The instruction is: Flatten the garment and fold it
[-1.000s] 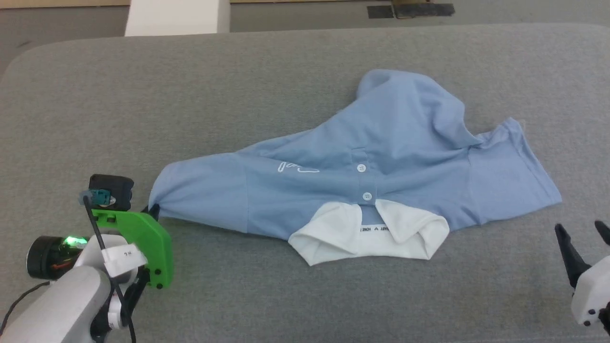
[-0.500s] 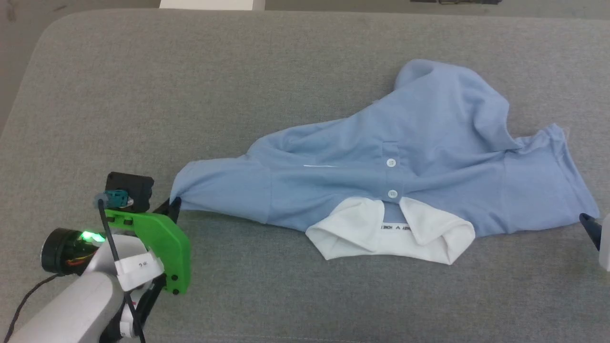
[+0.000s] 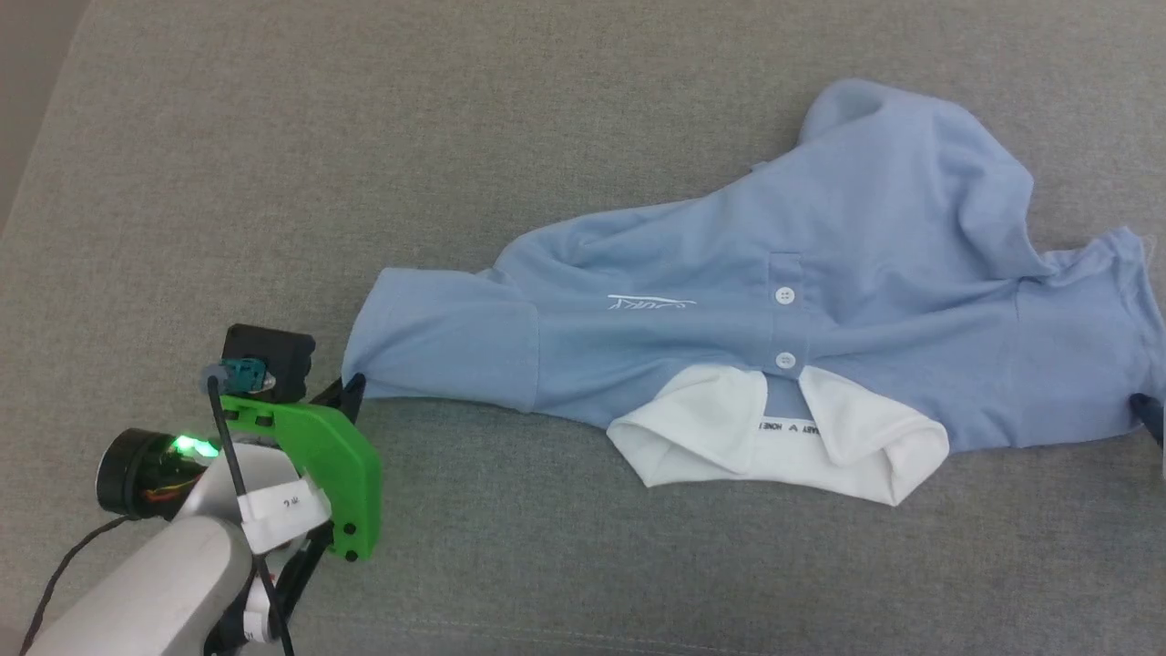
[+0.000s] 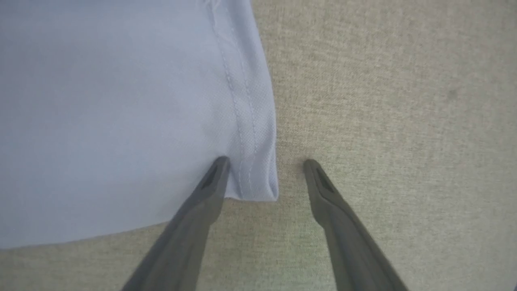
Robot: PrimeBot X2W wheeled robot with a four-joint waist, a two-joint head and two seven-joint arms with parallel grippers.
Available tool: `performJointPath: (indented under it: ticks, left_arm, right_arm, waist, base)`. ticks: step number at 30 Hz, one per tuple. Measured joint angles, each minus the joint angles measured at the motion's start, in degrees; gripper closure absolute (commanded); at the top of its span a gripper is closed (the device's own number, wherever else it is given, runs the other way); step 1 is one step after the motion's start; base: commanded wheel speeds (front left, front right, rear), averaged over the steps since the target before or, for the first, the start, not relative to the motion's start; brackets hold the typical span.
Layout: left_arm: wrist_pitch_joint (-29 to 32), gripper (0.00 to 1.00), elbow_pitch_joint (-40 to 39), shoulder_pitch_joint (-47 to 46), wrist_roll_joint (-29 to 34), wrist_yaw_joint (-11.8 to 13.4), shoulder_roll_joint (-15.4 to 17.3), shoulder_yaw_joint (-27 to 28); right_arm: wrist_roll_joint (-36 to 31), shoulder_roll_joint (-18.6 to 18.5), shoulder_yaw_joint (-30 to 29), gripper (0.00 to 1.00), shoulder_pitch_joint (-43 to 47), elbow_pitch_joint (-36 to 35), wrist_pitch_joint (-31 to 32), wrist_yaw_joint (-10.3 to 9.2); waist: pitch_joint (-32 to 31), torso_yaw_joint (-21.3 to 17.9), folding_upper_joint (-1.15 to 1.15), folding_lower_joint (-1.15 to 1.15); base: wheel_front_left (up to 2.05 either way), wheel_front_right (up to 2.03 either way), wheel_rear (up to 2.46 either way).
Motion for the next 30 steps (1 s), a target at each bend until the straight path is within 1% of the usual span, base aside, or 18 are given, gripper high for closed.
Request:
performJointPath:
  ticks: [6,10,13,18,23,27,30]
  left_arm:
    - [-0.1,1.0,1.2,0.0,0.0,-0.1,-0.1,0.0]
    - [-0.6,1.0,1.9,0.0,-0.1,-0.6,-0.1,0.1]
    - [-0.6,1.0,2.0,0.0,-0.6,-0.8,0.2,0.3]
    - [-0.6,1.0,1.0,-0.2,-0.7,-1.5,2.5,1.9]
    - [-0.8,1.0,-1.3,-2.2,-1.1,-2.1,5.2,4.8]
    - [-0.8,1.0,-3.3,-4.4,-1.3,-3.4,8.0,7.2]
    - [-0.8,1.0,-4.9,-6.3,-1.8,-3.5,9.4,9.3]
  right_arm:
    - [2.6,-0.8,3.4,1.0,0.0,0.2,-1.3,0.0]
    - [5.2,-1.8,4.6,1.0,0.4,0.0,-2.9,0.0]
    - [7.5,-3.1,5.5,1.0,0.9,-1.7,-4.4,0.0]
    - [13.4,-6.9,7.2,1.0,0.8,-7.5,-6.4,0.0]
    - [19.9,-9.5,6.8,1.0,0.1,-12.9,-7.8,0.0]
    - [24.5,-10.2,5.1,1.0,-1.5,-16.6,-7.7,0.0]
    - [26.4,-10.9,4.2,1.0,-2.9,-19.7,-7.3,0.0]
  waist:
    - [-0.8,0.1,0.0,0.0]
    - [-2.8,-0.3,0.0,0.0]
    - [-4.7,-0.8,0.0,0.0]
    - [-8.3,-2.0,0.0,0.0]
    - [-12.0,-3.1,0.0,0.0]
    - [-14.9,-4.0,0.01,0.0]
    - [-16.7,-4.7,0.0,0.0]
  base:
    - [0.0,0.0,0.0]
    - [0.0,0.0,0.0]
    - [0.0,0.0,0.0]
    - [0.0,0.0,0.0]
    - [0.0,0.0,0.0]
    - [0.0,0.0,0.0]
    - [0.0,0.0,0.0]
